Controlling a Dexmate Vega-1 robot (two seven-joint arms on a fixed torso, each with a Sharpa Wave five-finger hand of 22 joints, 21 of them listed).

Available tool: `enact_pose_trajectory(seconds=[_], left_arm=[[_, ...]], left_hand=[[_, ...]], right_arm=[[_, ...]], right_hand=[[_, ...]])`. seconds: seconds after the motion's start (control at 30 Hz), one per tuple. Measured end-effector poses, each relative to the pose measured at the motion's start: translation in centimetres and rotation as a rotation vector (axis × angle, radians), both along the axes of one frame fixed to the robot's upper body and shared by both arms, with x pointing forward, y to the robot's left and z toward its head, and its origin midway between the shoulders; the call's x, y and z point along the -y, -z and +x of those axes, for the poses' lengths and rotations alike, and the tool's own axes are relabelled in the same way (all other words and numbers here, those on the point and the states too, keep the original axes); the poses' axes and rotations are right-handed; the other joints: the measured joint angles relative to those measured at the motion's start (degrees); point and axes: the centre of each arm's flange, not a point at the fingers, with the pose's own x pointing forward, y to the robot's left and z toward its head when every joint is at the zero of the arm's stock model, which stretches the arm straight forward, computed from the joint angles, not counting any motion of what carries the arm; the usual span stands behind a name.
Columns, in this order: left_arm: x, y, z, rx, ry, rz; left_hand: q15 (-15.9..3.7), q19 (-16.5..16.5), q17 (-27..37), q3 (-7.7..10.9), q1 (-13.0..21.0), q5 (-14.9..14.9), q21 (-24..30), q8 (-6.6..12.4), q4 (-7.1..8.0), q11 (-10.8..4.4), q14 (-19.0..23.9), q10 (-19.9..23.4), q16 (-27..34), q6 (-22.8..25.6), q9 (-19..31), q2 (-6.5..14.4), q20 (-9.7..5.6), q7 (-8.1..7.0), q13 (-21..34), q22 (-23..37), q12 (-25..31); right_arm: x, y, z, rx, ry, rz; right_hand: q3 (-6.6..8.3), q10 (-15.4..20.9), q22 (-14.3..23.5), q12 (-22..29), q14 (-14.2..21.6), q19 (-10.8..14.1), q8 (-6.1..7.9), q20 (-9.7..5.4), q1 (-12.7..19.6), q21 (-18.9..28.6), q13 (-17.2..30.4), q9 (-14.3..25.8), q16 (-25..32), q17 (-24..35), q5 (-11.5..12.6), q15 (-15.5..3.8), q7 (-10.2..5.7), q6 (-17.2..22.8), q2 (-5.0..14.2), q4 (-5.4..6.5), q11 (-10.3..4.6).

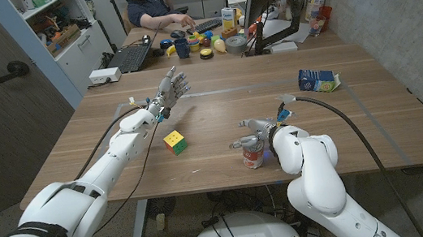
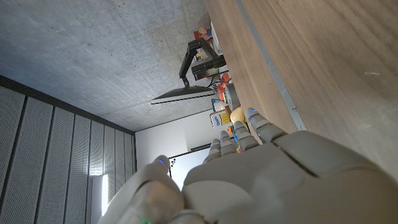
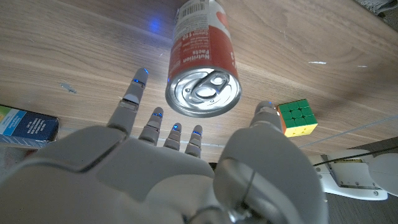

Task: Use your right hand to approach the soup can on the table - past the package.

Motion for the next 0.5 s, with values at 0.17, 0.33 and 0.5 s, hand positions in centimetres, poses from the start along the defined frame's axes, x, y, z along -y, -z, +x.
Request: enact_pose_trajectory(seconds=[0.17,0.33,0.5], left_arm=[[0.0,-0.05,0.02,0.0,0.0,0.001],[0.0,-0.04,0.02,-0.001,0.0,0.001],[0.06,-0.1,0.01,0.0,0.002,0.002]], left_hand=[[0.0,0.0,0.0,0.0,0.0,0.0,0.0,0.0,0.0,0.0,0.0,0.0,0.0,0.0,0.0,0.0,0.0,0.0,0.0,0.0,0.0],[0.0,0.0,0.0,0.0,0.0,0.0,0.0,0.0,0.0,0.0,0.0,0.0,0.0,0.0,0.0,0.0,0.0,0.0,0.0,0.0,0.0],[0.0,0.0,0.0,0.0,0.0,0.0,0.0,0.0,0.0,0.0,0.0,0.0,0.0,0.0,0.0,0.0,0.0,0.0,0.0,0.0,0.0]], right_arm=[[0.05,-0.01,0.01,0.001,0.001,0.003],[0.11,0.03,0.03,0.001,0.001,0.004],[0.19,0.06,0.04,0.003,0.002,0.004]], right_hand=[[-0.23,0.0,0.0,0.0,0.0,0.61,0.0,-0.2,0.54,-0.03,0.0,0.0,0.0,-0.13,0.0,0.0,0.0,0.0,-0.09,-0.23,0.0],[-0.23,0.0,0.0,0.0,0.0,0.61,0.0,-0.2,0.54,-0.22,0.0,0.29,0.0,-0.13,0.0,0.0,0.0,0.0,-0.09,-0.22,0.0],[-0.23,0.0,0.0,0.05,0.0,1.02,0.21,-0.21,0.54,-0.22,0.0,0.29,0.0,-0.13,0.0,0.0,0.1,0.51,-0.08,-0.22,0.0]])
